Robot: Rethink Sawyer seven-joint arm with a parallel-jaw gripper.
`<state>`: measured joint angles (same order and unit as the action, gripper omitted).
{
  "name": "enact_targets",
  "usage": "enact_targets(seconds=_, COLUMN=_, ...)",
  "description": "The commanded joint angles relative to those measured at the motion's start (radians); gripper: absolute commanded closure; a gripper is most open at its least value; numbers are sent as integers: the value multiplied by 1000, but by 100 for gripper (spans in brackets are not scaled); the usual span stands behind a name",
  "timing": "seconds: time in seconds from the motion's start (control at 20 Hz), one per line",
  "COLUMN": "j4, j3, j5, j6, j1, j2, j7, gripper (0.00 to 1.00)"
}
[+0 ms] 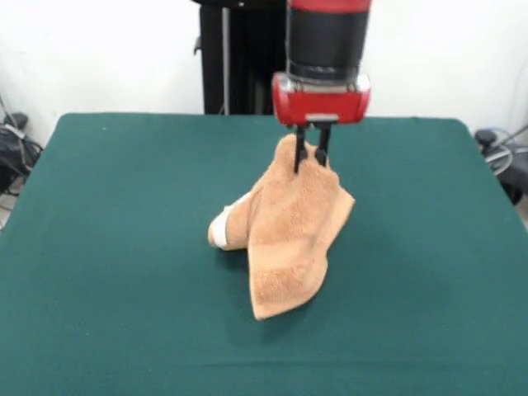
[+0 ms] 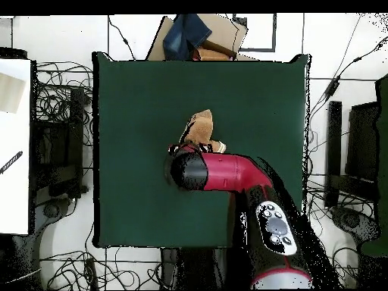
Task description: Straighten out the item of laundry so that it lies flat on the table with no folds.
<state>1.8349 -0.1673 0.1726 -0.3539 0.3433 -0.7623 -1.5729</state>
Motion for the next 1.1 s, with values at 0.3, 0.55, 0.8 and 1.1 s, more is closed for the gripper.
enact_targets(seconds=0.3, j4=333, j3=-180, j5=-96, j6=-80, j1=197, j2=-248, j7=-48, gripper=100)
enact_targets(seconds=0.55, j4=381, j3=-212, j5=-121, j6=-130, j1=261, j2=-325, j7=-3, gripper=100)
enact_targets(seconds=0.8, j4=470, j3=-256, j5=-163, j6=-132, j1=327, j2=-424, j7=27, gripper=100)
enact_targets(seconds=1.1, j4=530, j3=-295, j5=-187, j6=-121, j1=378, j2=-475, j7=43, gripper=100)
